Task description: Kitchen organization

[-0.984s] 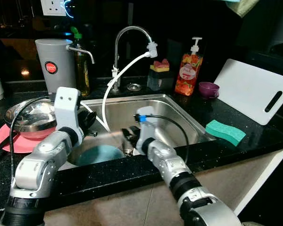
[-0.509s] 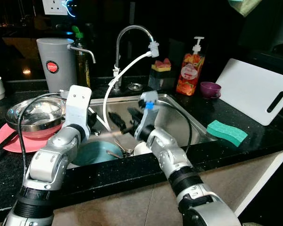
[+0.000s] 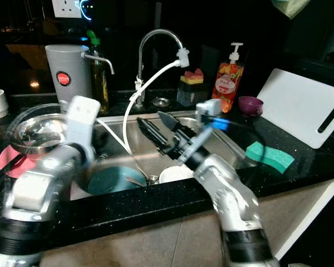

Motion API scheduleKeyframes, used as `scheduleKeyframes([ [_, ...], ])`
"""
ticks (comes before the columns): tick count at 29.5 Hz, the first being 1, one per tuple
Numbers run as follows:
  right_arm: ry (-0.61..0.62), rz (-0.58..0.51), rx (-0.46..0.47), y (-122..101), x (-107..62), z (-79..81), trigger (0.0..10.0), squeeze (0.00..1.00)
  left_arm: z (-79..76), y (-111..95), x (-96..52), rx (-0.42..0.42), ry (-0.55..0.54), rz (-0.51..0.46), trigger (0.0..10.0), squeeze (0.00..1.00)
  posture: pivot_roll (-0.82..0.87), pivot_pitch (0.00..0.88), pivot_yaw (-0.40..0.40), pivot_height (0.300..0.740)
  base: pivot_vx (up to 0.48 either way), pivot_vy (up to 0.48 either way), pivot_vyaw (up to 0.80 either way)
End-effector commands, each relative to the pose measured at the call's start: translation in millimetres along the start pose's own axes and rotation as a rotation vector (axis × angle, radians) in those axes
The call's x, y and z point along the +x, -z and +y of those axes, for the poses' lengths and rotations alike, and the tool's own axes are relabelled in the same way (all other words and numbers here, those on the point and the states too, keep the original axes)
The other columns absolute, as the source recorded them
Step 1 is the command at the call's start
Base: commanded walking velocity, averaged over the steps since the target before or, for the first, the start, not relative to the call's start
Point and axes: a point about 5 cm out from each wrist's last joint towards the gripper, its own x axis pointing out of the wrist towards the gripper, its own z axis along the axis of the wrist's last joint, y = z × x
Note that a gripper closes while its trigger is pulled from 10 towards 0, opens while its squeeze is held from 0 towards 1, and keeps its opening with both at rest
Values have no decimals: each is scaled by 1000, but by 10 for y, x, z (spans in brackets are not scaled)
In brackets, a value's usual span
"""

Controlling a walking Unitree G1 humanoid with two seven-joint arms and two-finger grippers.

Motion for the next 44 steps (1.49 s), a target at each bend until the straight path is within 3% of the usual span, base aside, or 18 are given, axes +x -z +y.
scheduleKeyframes([
  [1,-7,3,14,-35,-39,40,10000,0,52,28,15,4,13,36,10000,1000,67,40,-58,740,0,0,0],
  [9,-13,11,21,-87,-74,97,10000,0,232,12,36,27,38,102,10000,1000,73,42,-59,740,0,0,0],
  [11,-18,10,20,-107,-72,119,10000,0,273,22,61,38,45,132,10000,0,72,43,-59,740,0,0,0],
  [25,-13,0,24,-187,-90,183,10000,0,446,187,215,111,70,265,10000,0,70,42,-55,740,0,0,0],
  [29,-6,-5,23,-210,-89,179,10000,0,491,288,236,187,66,316,9686,0,66,40,-51,740,0,0,0],
  [30,0,-5,23,-213,-85,173,10000,0,498,316,237,243,57,325,1608,0,68,40,-52,740,0,0,0],
  [31,0,-5,23,-213,-85,173,10000,0,498,316,237,243,57,325,1608,0,68,40,-52,740,0,0,0],
  [32,3,-5,23,-215,-83,169,10000,0,498,332,236,292,51,330,0,0,70,41,-55,740,0,0,0],
  [33,6,-6,24,-217,-74,164,10000,0,483,339,232,375,41,323,0,0,70,41,-56,740,0,0,0],
  [44,18,-7,29,-211,-39,154,10000,0,351,215,234,559,46,246,0,0,72,41,-58,740,0,0,0],
])
